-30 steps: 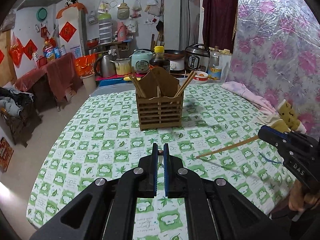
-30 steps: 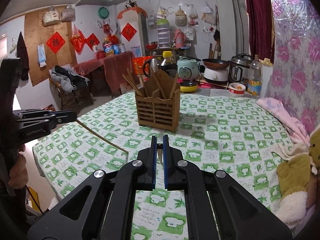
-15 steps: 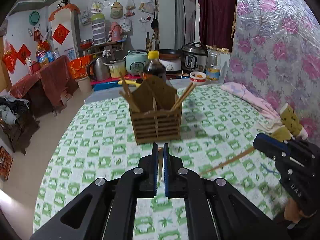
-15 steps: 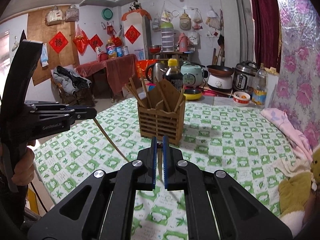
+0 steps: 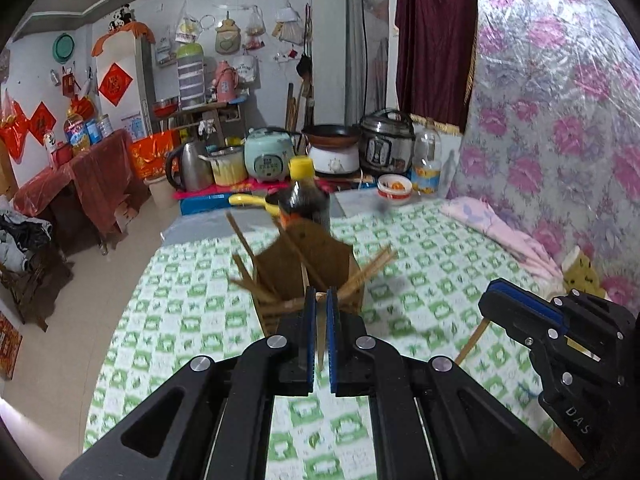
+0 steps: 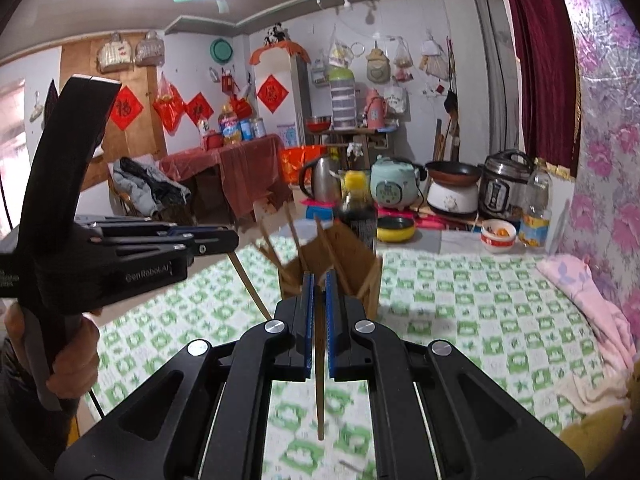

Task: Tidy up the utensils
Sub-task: 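Lift both held chopsticks up into the wooden holder and open both tools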

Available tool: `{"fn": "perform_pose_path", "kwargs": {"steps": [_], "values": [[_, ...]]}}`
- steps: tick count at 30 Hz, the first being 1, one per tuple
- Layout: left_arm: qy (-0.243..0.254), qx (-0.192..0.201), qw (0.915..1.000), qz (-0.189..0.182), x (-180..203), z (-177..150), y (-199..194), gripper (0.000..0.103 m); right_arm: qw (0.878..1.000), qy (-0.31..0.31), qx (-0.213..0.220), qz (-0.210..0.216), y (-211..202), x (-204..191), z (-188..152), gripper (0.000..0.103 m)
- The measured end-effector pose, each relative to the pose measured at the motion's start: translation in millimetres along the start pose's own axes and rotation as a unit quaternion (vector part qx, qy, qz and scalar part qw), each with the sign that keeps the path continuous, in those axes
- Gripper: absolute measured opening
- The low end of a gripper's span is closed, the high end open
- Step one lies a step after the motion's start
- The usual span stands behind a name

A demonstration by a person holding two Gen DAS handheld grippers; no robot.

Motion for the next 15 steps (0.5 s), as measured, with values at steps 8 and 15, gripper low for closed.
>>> {"fn": "perform_pose_path", "kwargs": {"steps": [8, 15], "values": [[-0.015, 0.064, 0.9976, 0.022, -9.5, 63.0, -2.8, 0.006, 0.996, 0.043, 0.079, -0.015, 27.7, 25.2, 62.4, 0.006], [-0.038, 0.090, 0.9951, 0.020, -19.1, 88.9, 18.4, 0.005, 0.988, 0.061, 0.124, -0.063, 51.0, 46.3, 85.9, 0.006]]}}
Point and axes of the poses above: each gripper's, at about its wrist camera, not at the fingertips, and y roughly the way its jaws point, x to its right, z to its top, the point moved 8 cm from there along y, roughly the way its jaws point, and after that the axes turned 13 degrees about -y, right-handed, at the moved point
